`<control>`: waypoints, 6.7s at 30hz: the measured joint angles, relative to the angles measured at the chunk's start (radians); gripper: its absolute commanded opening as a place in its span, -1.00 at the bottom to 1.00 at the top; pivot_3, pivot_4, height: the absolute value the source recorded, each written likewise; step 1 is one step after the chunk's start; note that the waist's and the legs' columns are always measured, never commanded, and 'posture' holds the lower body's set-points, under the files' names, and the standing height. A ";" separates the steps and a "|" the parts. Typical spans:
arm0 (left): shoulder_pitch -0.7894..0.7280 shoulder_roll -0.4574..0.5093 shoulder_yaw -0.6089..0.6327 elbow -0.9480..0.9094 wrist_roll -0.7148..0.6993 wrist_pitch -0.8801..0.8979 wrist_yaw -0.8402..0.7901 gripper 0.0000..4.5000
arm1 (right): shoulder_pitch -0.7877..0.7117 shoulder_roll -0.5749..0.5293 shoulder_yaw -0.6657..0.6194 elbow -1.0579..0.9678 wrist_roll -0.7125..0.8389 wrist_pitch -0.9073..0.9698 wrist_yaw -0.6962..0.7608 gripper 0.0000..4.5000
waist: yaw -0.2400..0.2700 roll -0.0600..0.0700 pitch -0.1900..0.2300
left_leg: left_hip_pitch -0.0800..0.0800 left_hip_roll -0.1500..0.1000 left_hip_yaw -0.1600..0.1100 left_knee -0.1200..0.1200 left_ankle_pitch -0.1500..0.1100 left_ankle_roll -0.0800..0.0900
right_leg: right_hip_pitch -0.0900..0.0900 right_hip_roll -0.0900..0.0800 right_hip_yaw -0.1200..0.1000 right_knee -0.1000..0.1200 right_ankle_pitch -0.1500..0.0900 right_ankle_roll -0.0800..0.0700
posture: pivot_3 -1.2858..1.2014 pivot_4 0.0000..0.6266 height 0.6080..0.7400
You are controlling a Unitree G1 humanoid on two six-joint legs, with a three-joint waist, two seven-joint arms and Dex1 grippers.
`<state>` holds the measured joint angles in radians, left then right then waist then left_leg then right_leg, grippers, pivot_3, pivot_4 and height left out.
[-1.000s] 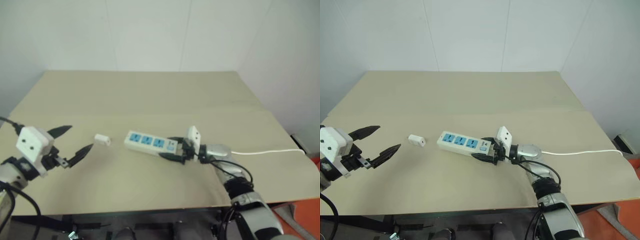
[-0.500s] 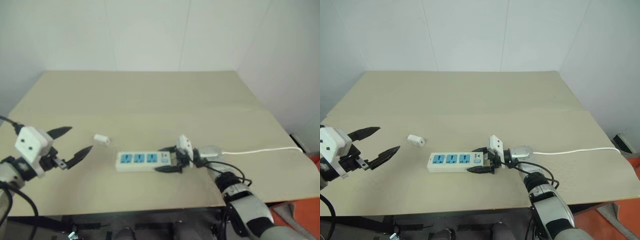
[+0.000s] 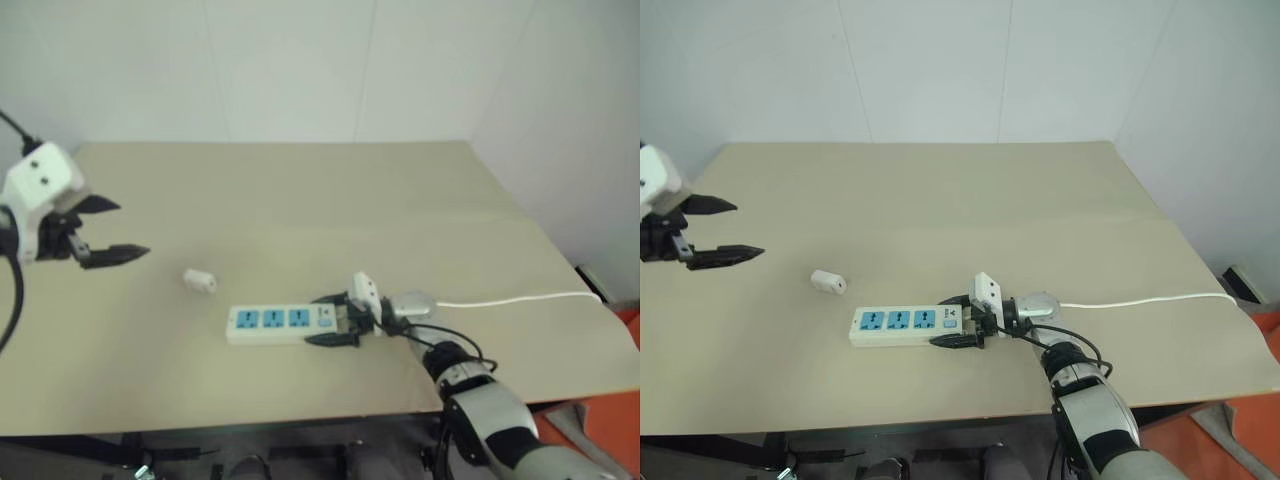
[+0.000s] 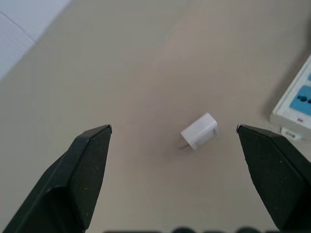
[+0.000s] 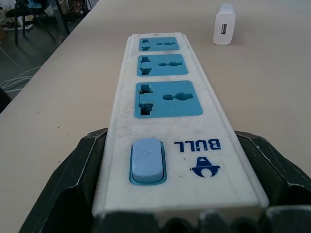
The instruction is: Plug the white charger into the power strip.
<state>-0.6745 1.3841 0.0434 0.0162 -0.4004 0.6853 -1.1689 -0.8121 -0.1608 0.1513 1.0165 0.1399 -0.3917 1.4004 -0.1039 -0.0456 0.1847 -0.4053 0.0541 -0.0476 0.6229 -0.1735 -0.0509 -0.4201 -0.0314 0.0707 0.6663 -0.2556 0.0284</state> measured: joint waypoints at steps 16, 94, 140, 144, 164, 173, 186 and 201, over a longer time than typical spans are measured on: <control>-0.574 -0.281 -0.649 0.669 0.522 -0.736 -0.441 1.00 | 0.024 -0.005 -0.005 -0.042 -0.009 0.008 -0.007 0.53 | 0.011 0.000 0.000 | -0.001 0.010 0.001 0.002 0.000 0.000 | -0.002 0.009 0.000 0.002 0.000 -0.001 | 0.03 -0.52 1.00; -0.694 -0.759 -0.541 1.235 0.941 -1.207 -0.219 -0.55 | 0.183 -0.061 0.027 -0.363 0.023 0.207 -0.070 0.53 | 0.032 0.001 0.000 | -0.002 0.007 -0.001 0.005 0.000 0.000 | -0.002 0.008 0.000 0.007 0.000 -0.001 | 0.03 -0.52 1.00; 0.164 -0.865 -0.068 0.078 -0.039 -0.467 -0.172 -0.55 | 0.047 0.002 0.037 -0.101 -0.011 0.060 -0.008 0.53 | -0.007 0.001 0.000 | 0.007 0.008 0.000 0.004 0.000 0.000 | 0.003 0.008 0.002 0.012 0.001 -0.002 | 0.03 -0.52 1.00; 0.164 -0.865 -0.070 0.090 -0.032 -0.469 -0.180 -0.55 | 0.047 0.001 0.037 -0.102 -0.011 0.060 -0.009 0.53 | -0.007 0.001 0.000 | 0.007 0.009 0.000 0.004 0.000 0.000 | 0.003 0.009 0.002 0.012 0.000 -0.002 | 0.03 -0.52 1.00; 0.205 -0.839 -0.104 0.088 -0.032 -0.466 -0.215 -0.55 | 0.047 0.007 0.036 -0.102 -0.012 0.059 -0.012 0.53 | -0.007 0.001 0.000 | 0.007 0.009 0.000 0.004 0.000 0.000 | 0.003 0.009 0.002 0.012 0.000 -0.002 | 0.03 -0.52 1.00; 0.215 -0.839 -0.108 0.087 -0.030 -0.466 -0.214 -0.55 | 0.047 0.003 0.036 -0.102 -0.012 0.059 -0.012 0.53 | -0.007 0.001 0.000 | 0.007 0.009 0.000 0.004 0.000 0.000 | 0.003 0.009 0.002 0.012 0.000 -0.003 | 0.03 -0.52 1.00; 0.223 -0.839 -0.120 0.088 -0.010 -0.502 -0.213 -0.55 | 0.047 0.003 0.036 -0.103 -0.013 0.059 -0.013 0.53 | -0.007 0.001 0.000 | 0.007 0.009 0.000 0.003 0.000 0.000 | 0.003 0.009 0.002 0.012 0.000 -0.003 | 0.03 -0.52 1.00; 0.222 -0.843 -0.123 0.103 -0.009 -0.508 -0.198 -0.55 | 0.048 0.003 0.036 -0.103 -0.016 0.058 -0.014 0.53 | -0.006 0.001 0.000 | 0.007 0.009 0.000 0.003 0.000 0.000 | 0.003 0.009 0.002 0.012 0.000 -0.003 | 0.03 -0.52 1.00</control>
<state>-0.4527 0.5416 -0.0792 0.1196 -0.4097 0.1778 -1.3672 -0.7645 -0.1583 0.1873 0.9136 0.1243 -0.3333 1.3866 -0.1104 -0.0447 0.1847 -0.3980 0.0631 -0.0474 0.6262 -0.1737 -0.0505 -0.4174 -0.0227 0.0725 0.6778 -0.2556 0.0257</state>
